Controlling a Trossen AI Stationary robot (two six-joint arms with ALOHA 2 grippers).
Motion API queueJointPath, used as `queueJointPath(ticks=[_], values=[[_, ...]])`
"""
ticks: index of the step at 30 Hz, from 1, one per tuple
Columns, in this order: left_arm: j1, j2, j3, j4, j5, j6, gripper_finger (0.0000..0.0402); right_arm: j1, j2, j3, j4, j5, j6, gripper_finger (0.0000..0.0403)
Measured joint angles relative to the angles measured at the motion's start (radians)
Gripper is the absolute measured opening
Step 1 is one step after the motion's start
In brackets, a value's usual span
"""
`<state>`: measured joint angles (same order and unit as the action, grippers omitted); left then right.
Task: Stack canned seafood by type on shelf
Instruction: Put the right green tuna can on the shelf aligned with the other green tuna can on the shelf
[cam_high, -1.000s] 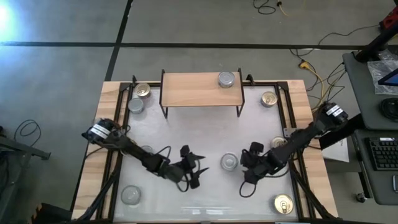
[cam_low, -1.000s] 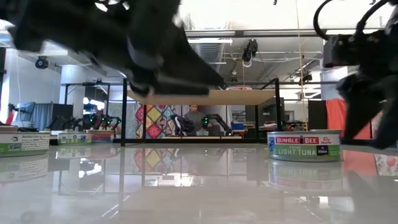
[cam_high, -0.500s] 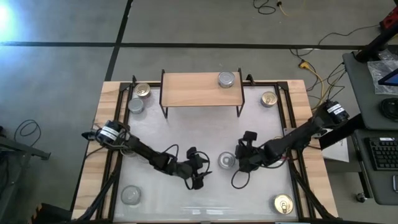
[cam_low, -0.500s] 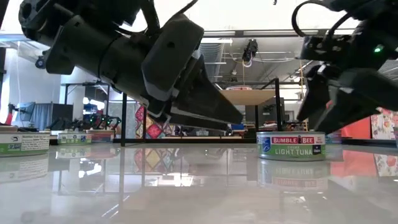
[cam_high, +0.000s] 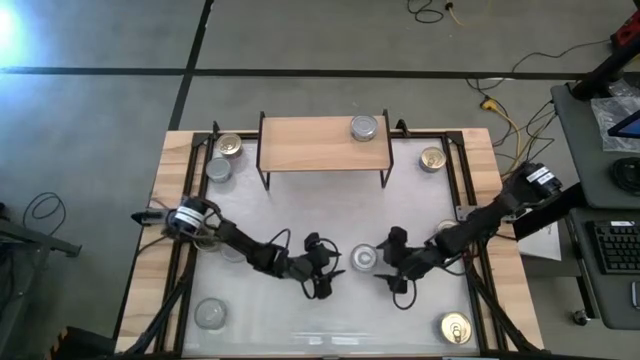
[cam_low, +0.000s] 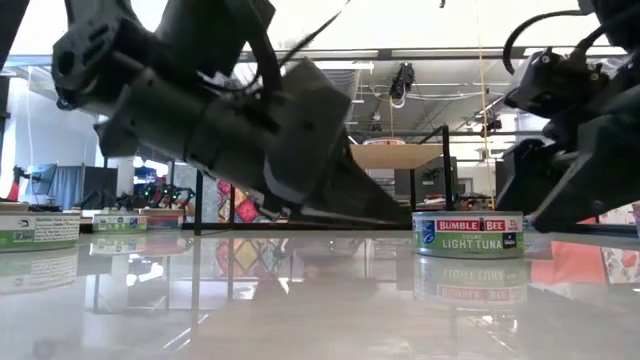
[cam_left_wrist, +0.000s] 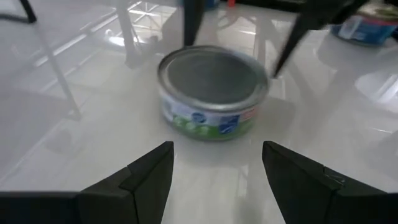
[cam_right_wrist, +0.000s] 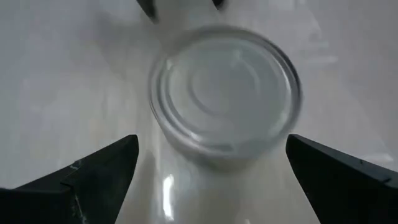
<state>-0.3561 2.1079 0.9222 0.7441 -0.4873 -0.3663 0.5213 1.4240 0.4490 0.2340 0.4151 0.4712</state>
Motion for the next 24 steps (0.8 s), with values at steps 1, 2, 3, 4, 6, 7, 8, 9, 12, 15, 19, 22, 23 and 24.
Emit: queueJointPath(ticks=[1, 2, 3, 4, 6, 7, 8, 9, 12, 15, 19, 22, 23, 24], values=[[0.007, 0.006, 0.000, 0.003, 0.000, -0.002, 0.0231, 0.000, 0.015, -0.013, 0.055, 0.007, -0.007, 0.0400], [0.015, 0.012, 0.001, 0.015, -0.001, -0.004, 0.0231, -0.004, 0.032, -0.020, 0.100, 0.013, -0.018, 0.0400], [0.023, 0.019, 0.005, 0.019, -0.002, -0.006, 0.0231, -0.008, 0.051, -0.021, 0.139, 0.014, -0.024, 0.0400], [0.031, 0.031, 0.013, 0.021, -0.002, -0.008, 0.0231, -0.012, 0.068, -0.021, 0.171, 0.014, -0.031, 0.0400], [0.043, 0.055, 0.033, 0.024, 0.002, -0.010, 0.0231, -0.026, 0.103, -0.017, 0.202, 0.019, -0.038, 0.0400], [0.047, 0.068, 0.044, 0.022, 0.003, -0.010, 0.0231, -0.035, 0.125, -0.006, 0.206, 0.021, -0.039, 0.0400], [0.050, 0.081, 0.061, 0.022, 0.008, -0.010, 0.0231, -0.044, 0.143, 0.003, 0.209, 0.020, -0.046, 0.0400], [0.052, 0.092, 0.074, 0.020, 0.012, -0.008, 0.0231, -0.051, 0.159, 0.009, 0.208, 0.021, -0.052, 0.0400], [0.053, 0.122, 0.111, 0.014, 0.038, 0.017, 0.0231, -0.066, 0.205, 0.034, 0.219, 0.030, -0.084, 0.0401], [0.052, 0.122, 0.125, -0.016, 0.039, 0.023, 0.0231, -0.068, 0.226, 0.053, 0.219, 0.045, -0.106, 0.0401], [0.053, 0.114, 0.122, -0.029, 0.042, 0.017, 0.0231, -0.070, 0.219, 0.057, 0.216, 0.038, -0.133, 0.0401], [0.053, 0.114, 0.123, -0.029, 0.041, 0.017, 0.0231, -0.071, 0.215, 0.054, 0.222, 0.039, -0.151, 0.0401], [0.053, 0.114, 0.123, -0.029, 0.042, 0.017, 0.0231, -0.071, 0.215, 0.053, 0.229, 0.040, -0.154, 0.0401], [0.053, 0.114, 0.123, -0.029, 0.041, 0.017, 0.0231, -0.071, 0.215, 0.052, 0.233, 0.040, -0.157, 0.0401]])
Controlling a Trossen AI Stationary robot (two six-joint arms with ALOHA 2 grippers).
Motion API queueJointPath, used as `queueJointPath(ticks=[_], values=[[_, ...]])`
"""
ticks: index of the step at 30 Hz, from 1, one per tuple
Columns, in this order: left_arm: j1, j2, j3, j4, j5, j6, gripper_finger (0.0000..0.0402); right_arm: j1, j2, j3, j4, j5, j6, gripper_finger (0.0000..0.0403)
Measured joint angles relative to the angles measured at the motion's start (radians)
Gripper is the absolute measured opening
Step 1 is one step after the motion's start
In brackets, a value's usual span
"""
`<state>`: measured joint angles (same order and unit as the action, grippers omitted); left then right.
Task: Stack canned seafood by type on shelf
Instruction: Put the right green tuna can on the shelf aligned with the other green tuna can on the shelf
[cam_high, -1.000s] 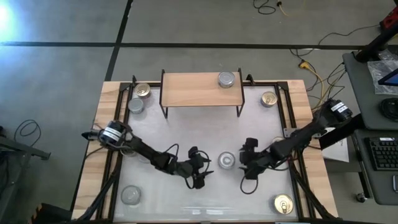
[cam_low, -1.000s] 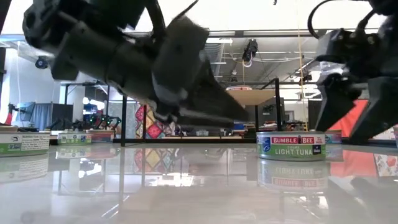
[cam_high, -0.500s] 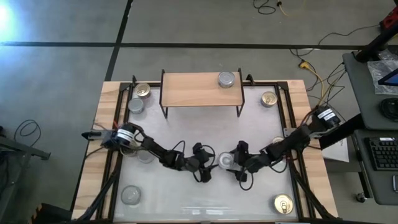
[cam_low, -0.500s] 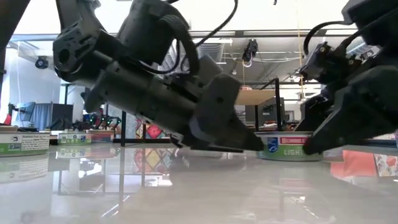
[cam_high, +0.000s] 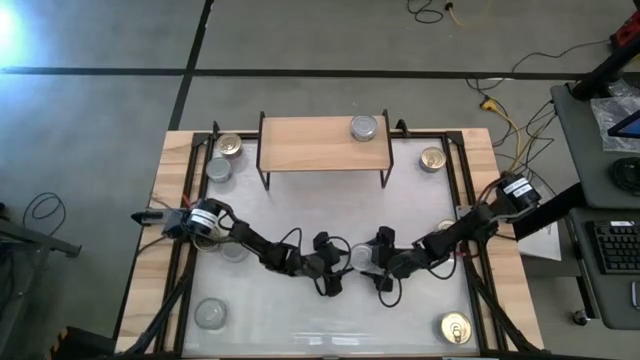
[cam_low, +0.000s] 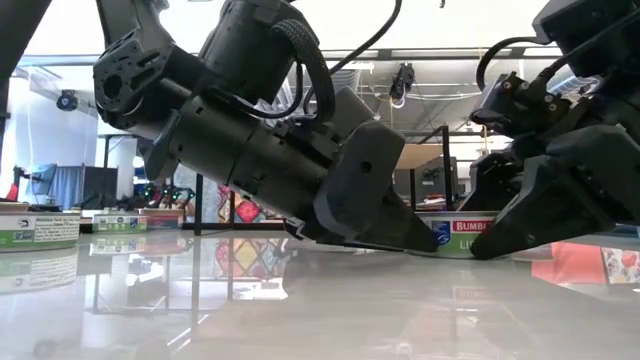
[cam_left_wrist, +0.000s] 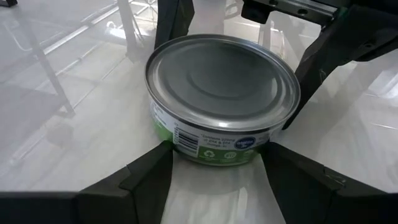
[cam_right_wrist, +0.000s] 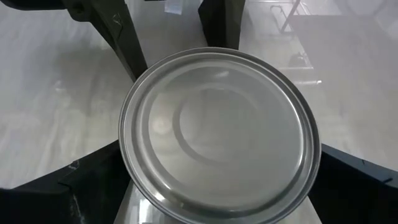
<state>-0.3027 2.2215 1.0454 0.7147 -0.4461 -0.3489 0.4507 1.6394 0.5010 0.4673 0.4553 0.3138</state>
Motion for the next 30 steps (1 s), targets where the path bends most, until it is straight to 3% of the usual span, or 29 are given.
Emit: queueJointPath(ticks=[10, 17, 21, 26, 30], values=[[0.002, -0.021, 0.000, -0.030, -0.003, -0.011, 0.0231, -0.005, -0.003, -0.001, 0.002, 0.014, 0.046, 0.0380], [-0.040, -0.246, 0.000, -0.474, -0.041, -0.111, 0.0231, -0.016, -0.112, 0.068, -0.163, 0.016, 0.052, 0.0368], [-0.122, -0.376, -0.010, -0.678, -0.243, -0.136, 0.0231, -0.051, -0.225, 0.165, -0.443, 0.011, 0.008, 0.0367], [-0.231, -0.475, -0.041, -0.694, -0.579, -0.113, 0.0231, -0.174, -0.348, 0.351, -0.785, 0.055, -0.094, 0.0367], [-0.289, -0.506, -0.046, -0.697, -0.665, -0.060, 0.0231, -0.308, -0.372, 0.488, -0.937, 0.099, -0.214, 0.0368]])
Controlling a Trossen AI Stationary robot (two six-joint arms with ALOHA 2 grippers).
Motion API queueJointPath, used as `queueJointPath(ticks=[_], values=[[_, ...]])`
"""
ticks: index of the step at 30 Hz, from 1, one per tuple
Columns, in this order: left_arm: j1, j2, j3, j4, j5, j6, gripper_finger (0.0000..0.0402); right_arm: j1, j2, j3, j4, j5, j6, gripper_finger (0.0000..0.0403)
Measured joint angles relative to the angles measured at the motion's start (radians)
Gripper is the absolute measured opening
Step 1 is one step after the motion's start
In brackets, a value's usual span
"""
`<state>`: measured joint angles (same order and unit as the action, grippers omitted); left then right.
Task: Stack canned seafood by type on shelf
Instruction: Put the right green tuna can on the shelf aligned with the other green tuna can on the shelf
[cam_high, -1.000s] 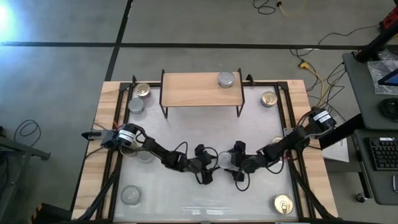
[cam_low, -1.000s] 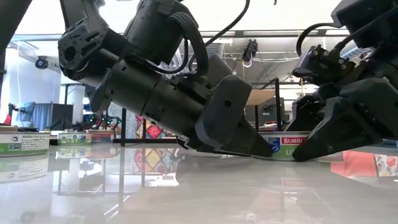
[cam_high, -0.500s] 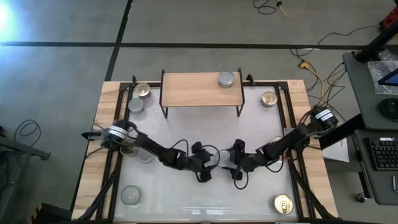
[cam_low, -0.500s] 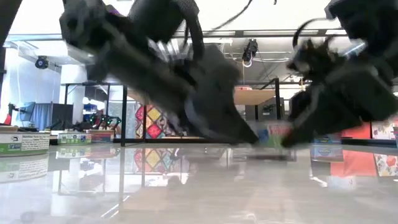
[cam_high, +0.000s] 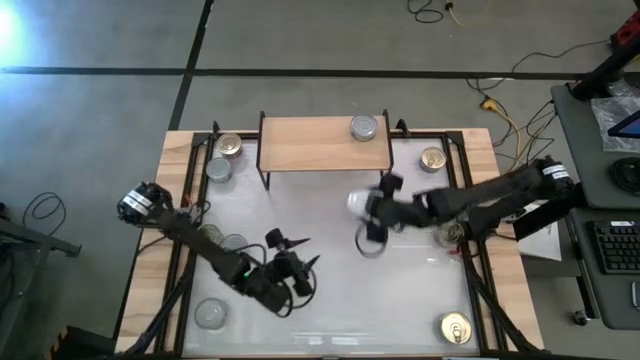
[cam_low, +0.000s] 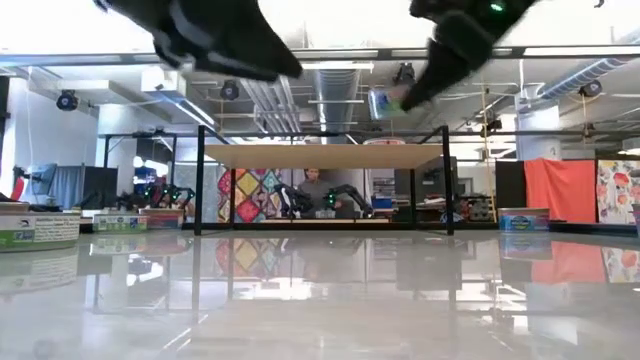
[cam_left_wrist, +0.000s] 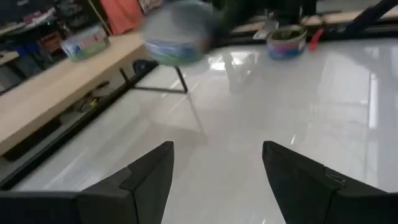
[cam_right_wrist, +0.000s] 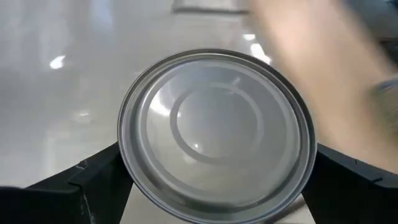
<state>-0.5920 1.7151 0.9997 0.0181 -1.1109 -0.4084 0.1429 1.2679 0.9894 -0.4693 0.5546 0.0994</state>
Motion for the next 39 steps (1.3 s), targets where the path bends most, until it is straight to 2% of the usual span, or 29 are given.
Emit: queueJointPath(ticks=[8, 10, 17, 24, 30, 39], values=[[-0.014, 0.004, 0.002, 0.045, -0.020, -0.046, 0.0231, -0.255, 0.076, 0.207, -0.080, -0.030, -0.174, 0.0369], [-0.014, 0.006, 0.001, 0.043, 0.007, -0.039, 0.0231, -0.303, 0.105, 0.223, -0.087, -0.052, -0.192, 0.0370], [-0.017, 0.005, 0.001, 0.051, 0.010, -0.026, 0.0231, -0.425, 0.195, 0.245, -0.126, -0.103, -0.202, 0.0371], [-0.017, 0.015, 0.001, 0.054, 0.013, -0.024, 0.0231, -0.485, 0.231, 0.253, -0.109, -0.193, -0.194, 0.0376], [-0.015, 0.015, 0.001, 0.060, 0.013, -0.023, 0.0231, -0.495, 0.226, 0.251, -0.113, -0.196, -0.204, 0.0394], [-0.008, 0.015, 0.001, 0.065, 0.012, -0.022, 0.0231, -0.502, 0.225, 0.249, -0.118, -0.195, -0.184, 0.0398]])
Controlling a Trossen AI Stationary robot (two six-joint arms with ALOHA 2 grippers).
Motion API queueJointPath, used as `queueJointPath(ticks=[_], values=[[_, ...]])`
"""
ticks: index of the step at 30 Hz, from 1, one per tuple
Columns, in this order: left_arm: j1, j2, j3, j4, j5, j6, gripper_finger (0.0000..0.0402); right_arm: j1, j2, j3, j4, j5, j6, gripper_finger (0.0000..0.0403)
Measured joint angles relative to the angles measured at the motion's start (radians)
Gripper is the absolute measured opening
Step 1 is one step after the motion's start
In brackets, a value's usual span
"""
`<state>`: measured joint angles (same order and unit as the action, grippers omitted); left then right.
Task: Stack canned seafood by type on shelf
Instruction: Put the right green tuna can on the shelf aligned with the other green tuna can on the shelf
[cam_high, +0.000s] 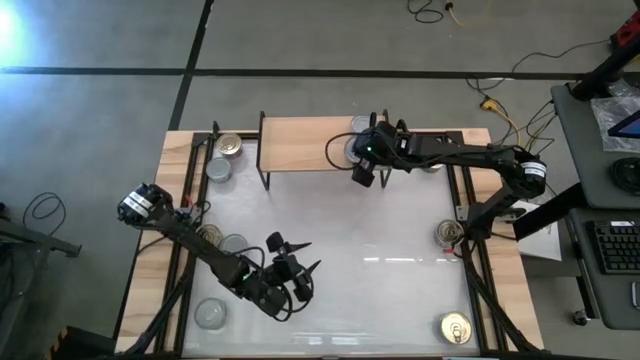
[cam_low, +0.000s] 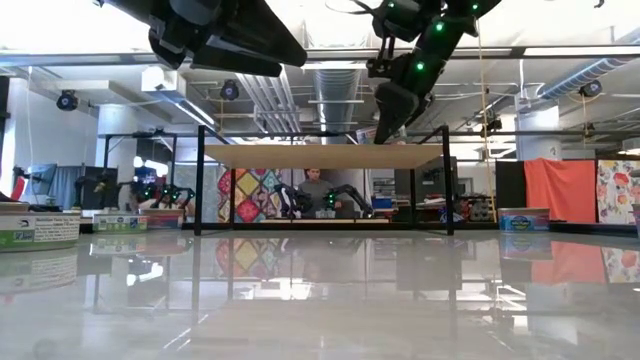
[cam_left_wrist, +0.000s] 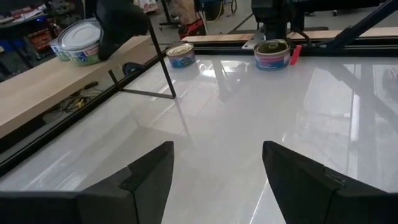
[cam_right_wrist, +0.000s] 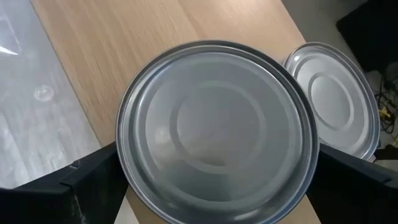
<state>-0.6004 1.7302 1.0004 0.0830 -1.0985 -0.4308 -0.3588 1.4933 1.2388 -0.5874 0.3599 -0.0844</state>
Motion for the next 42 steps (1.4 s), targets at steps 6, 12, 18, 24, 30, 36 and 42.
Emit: queueJointPath(ticks=[6, 12, 18, 24, 30, 36, 42], values=[[0.001, 0.000, 0.000, 0.003, -0.001, 0.003, 0.0231, 0.000, 0.000, 0.000, -0.002, 0.003, 0.018, 0.0400], [0.007, 0.000, 0.000, 0.004, -0.002, 0.003, 0.0231, 0.000, 0.000, -0.001, -0.002, 0.004, 0.023, 0.0400], [0.007, 0.000, 0.000, 0.005, -0.002, 0.003, 0.0231, 0.000, 0.002, 0.021, -0.012, 0.003, -0.022, 0.0400], [0.007, 0.000, 0.000, 0.004, -0.002, 0.003, 0.0231, 0.000, 0.003, 0.053, -0.006, 0.005, -0.039, 0.0400], [0.008, 0.000, 0.000, 0.004, -0.002, 0.003, 0.0231, 0.000, 0.003, 0.055, -0.014, 0.005, -0.040, 0.0400], [0.008, 0.000, 0.000, 0.004, -0.002, 0.003, 0.0231, -0.002, 0.003, 0.060, -0.037, 0.004, -0.032, 0.0400], [0.008, 0.000, 0.000, 0.004, -0.002, 0.003, 0.0231, -0.036, 0.002, 0.060, -0.066, -0.081, 0.002, 0.0400]])
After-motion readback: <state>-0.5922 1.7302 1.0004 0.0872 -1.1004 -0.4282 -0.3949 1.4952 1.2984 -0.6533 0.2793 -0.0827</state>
